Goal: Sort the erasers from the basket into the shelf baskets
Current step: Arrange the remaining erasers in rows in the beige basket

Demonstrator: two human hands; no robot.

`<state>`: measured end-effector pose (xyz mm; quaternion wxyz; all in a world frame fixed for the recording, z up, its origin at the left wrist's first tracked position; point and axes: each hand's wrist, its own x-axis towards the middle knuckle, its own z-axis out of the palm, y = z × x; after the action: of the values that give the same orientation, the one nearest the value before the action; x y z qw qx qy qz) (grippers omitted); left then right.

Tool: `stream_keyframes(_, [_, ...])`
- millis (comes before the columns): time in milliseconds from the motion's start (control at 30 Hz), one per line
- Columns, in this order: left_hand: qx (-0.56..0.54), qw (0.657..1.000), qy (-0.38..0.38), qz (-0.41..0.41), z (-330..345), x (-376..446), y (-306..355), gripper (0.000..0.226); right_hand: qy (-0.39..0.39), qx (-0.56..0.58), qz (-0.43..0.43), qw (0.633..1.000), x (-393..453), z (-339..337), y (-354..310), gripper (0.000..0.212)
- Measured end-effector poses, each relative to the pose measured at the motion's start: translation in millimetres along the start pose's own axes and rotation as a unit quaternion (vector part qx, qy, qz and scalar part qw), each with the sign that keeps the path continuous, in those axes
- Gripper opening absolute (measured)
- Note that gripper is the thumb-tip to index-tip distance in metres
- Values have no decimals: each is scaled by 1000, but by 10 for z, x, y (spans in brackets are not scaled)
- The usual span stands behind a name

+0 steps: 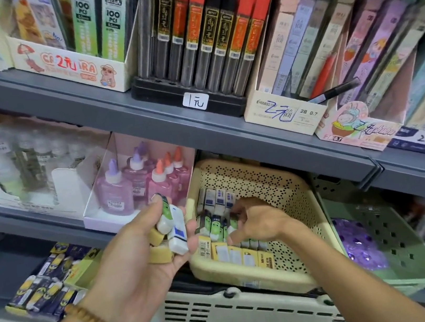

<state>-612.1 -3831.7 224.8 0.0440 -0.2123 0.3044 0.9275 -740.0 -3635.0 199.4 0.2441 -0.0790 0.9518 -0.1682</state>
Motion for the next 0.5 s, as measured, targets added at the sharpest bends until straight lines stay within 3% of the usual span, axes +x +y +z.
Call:
stream_keyframes(133, [31,999,-5,8,-15,4,-12,57,-28,106,-18,994,86,46,47,72])
stream_keyframes(200, [38,999,-10,6,-5,-2,-18,52,-16,112,-25,993,45,45,40,61])
stream_keyframes(267, [42,999,-19,-3,7,-17,-19,47,49,83,-53,994,-58,27,-32,42])
stream_keyframes(333, [54,998,-35,-10,18,-29,-17,41,102,139,-113,978,-197,-2,-177,23])
stream_keyframes(400, [64,996,-52,-15,21,-38,-28,33,73,251,-176,949,-363,-36,-383,17])
stream_keyframes(500, [87,993,-74,-17,24,-57,-43,28,2,288,-249,925,-553,-10,-626,19])
